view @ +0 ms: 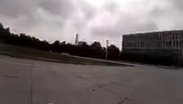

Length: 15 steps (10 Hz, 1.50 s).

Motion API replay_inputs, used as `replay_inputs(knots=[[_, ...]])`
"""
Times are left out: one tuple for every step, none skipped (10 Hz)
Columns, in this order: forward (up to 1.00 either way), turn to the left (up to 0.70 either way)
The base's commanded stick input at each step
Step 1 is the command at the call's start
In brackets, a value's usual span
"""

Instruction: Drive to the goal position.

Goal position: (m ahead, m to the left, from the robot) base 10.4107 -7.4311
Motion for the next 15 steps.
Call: replay_inputs(knots=[[0.00,-0.80],[0.00,-0.80],[0.00,-0.80],[0.00,-0.80],[0.00,-0.80],[0.00,-0.80],[0.00,-0.80],[0.12,-0.52],[0.57,-0.33],[1.00,-0.25],[1.00,-0.03],[1.00,0.00],[1.00,-0.13],[1.00,-0.23],[1.00,-0.23]])
